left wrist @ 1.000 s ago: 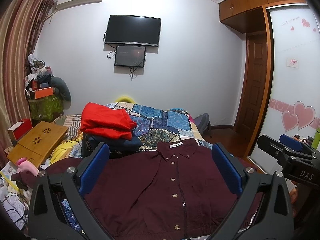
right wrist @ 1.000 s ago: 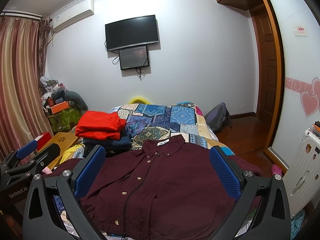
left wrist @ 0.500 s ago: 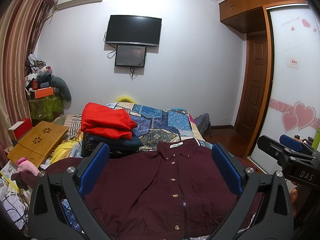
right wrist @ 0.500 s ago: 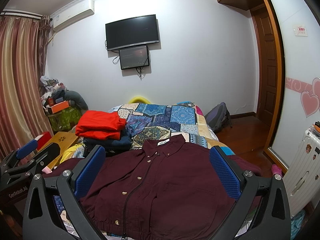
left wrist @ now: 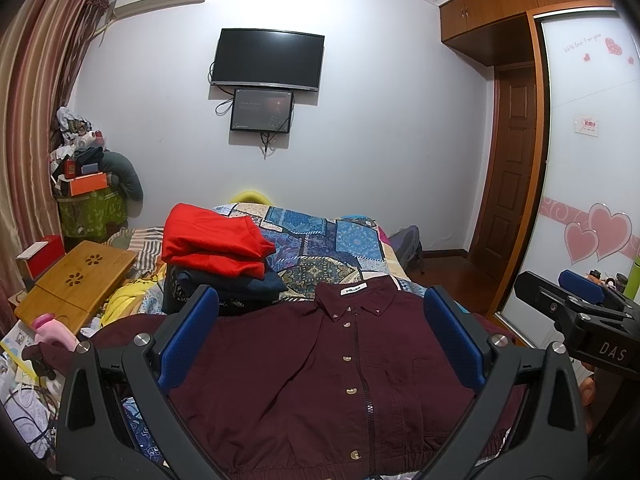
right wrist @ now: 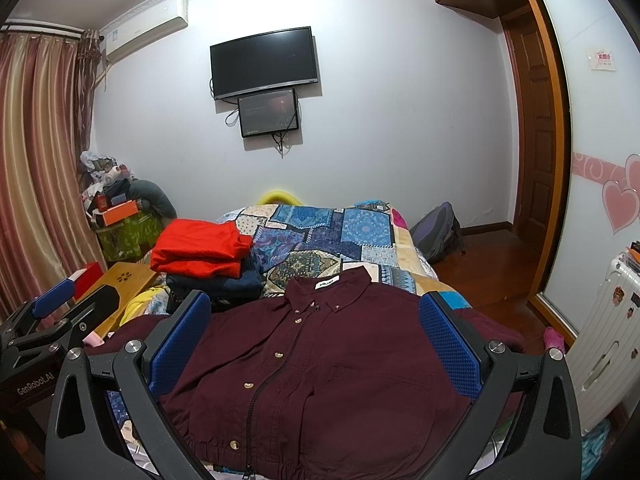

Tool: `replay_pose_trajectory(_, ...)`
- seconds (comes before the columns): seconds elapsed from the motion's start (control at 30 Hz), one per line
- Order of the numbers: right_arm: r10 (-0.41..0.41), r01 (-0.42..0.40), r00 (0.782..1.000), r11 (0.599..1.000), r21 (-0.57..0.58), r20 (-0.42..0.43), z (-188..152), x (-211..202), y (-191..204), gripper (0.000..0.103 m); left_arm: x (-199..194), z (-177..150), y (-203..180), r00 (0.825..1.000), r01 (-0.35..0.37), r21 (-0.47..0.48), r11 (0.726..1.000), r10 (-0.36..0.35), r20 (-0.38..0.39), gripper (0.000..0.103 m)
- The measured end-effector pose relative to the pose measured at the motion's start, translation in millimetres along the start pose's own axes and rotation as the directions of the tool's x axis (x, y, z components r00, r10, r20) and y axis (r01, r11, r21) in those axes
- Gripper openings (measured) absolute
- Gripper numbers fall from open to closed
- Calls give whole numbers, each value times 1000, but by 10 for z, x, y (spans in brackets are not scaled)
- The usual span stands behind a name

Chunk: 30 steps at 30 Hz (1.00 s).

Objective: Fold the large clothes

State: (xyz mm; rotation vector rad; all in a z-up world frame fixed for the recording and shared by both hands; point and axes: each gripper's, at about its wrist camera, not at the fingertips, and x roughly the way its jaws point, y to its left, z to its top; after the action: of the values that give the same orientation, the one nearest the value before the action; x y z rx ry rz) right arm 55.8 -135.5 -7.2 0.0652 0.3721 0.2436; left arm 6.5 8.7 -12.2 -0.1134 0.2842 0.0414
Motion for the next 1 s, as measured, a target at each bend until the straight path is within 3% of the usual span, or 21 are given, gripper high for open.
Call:
replay_pose_trajectory(0.4,15,-14,999,1000,18,-40,-41,134,-10,103,82,-36,78,1000,-23,0,1000,23,-22,103)
replay_pose_trajectory(0.67,24,-21,994,999,28,-103,-81,340,-55,103,275,-19,299,992,-113,-17,993,112,-49,103)
replay_pose_trajectory(0.87,24,-15,985,998,56,-173,-117,546,-144,103,494,-9,725,964,-260,-58,964,255,-80,103)
replay_pose_trajectory(1.0,6,9,977,998,69,-215,-132,709,-225,103,607,-22,1160,922,-382,-88,920,374,-98,103)
